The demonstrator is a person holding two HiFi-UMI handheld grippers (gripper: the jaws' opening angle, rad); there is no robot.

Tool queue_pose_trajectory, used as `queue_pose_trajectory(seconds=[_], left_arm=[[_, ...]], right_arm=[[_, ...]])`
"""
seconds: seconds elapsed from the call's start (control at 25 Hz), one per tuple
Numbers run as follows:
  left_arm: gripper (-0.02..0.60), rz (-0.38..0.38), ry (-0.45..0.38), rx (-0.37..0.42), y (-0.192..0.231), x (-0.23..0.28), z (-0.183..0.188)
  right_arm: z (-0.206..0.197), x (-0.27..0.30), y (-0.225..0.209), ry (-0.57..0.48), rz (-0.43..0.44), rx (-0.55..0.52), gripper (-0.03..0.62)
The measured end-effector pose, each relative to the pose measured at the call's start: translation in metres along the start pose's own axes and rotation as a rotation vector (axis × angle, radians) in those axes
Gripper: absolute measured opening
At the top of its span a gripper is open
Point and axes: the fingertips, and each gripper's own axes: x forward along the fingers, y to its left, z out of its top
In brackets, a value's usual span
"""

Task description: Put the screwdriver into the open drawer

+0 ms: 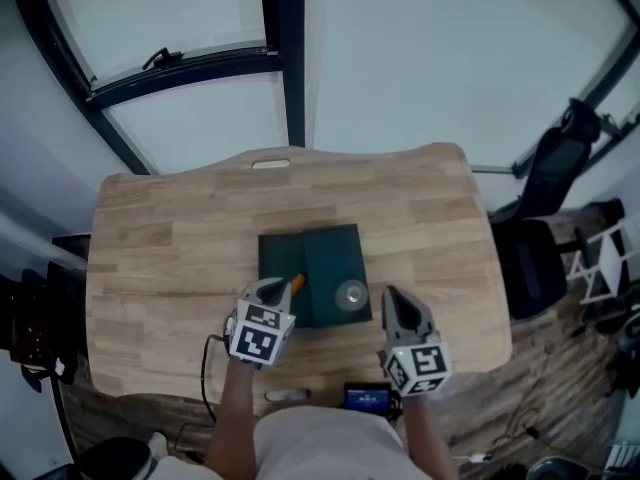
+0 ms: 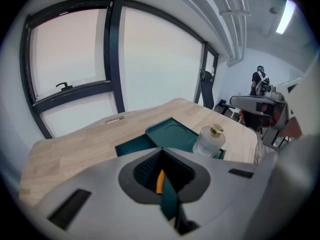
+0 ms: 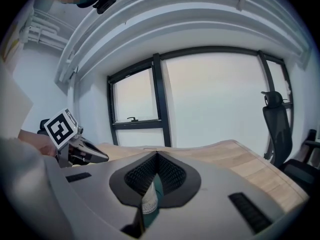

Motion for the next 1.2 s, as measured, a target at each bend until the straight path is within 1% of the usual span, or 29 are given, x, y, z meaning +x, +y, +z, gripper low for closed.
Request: queue_pose_trajectory(seconds=[0.12,0.2,0.28,0.4,0.6,0.64,0.76,0.8,1.0,1.2], left_arm=[[0.0,0.024,-0.074,-0.035,0.005,-0.018,0.007],[0.0,0.031,-0.13,-0.036,0.005,-0.031,0.012],[0.0,0.021,-0.175,-0.044,0.002,-0.041,0.017],[0.0,0.014,-0.226,-0.077,-0.002,-0.052,0.022],[0.0,0.077,-0.3,-0.073,0.002,-0.072,0.03],[0.0,0.084,-0.323,-0.081,0.003,-0.077,0.033],[0.0,0.099,-0.384,-0.142,0.005,-0.092,0.037],[0.0,0.106,-0.398,-0.15,0.005,-0.096,0.038],[0.0,0.122,-0.454,-0.097,-0.003,-0.107,0.041],[0.0,0.116,-0.467,-0.047,-0.012,-0.106,0.045]], right_arm=[[0.004,-0.007,0.01,-0.015,0.007,-0.013,-0.003],[0.004,-0.013,0.016,-0.015,0.004,-0.026,-0.004],[0.002,-0.018,0.019,-0.014,-0.009,-0.03,-0.004],[0.001,-0.024,0.022,-0.028,-0.028,-0.021,-0.003],[0.014,-0.032,0.025,-0.064,-0.045,-0.031,-0.003],[0.017,-0.033,0.026,-0.073,-0.046,-0.035,-0.003],[0.023,-0.039,0.029,-0.089,-0.044,-0.046,-0.003],[0.024,-0.04,0.03,-0.094,-0.042,-0.051,-0.003],[0.029,-0.045,0.031,-0.111,-0.039,-0.066,-0.005],[0.028,-0.049,0.028,-0.111,-0.055,-0.065,-0.003]])
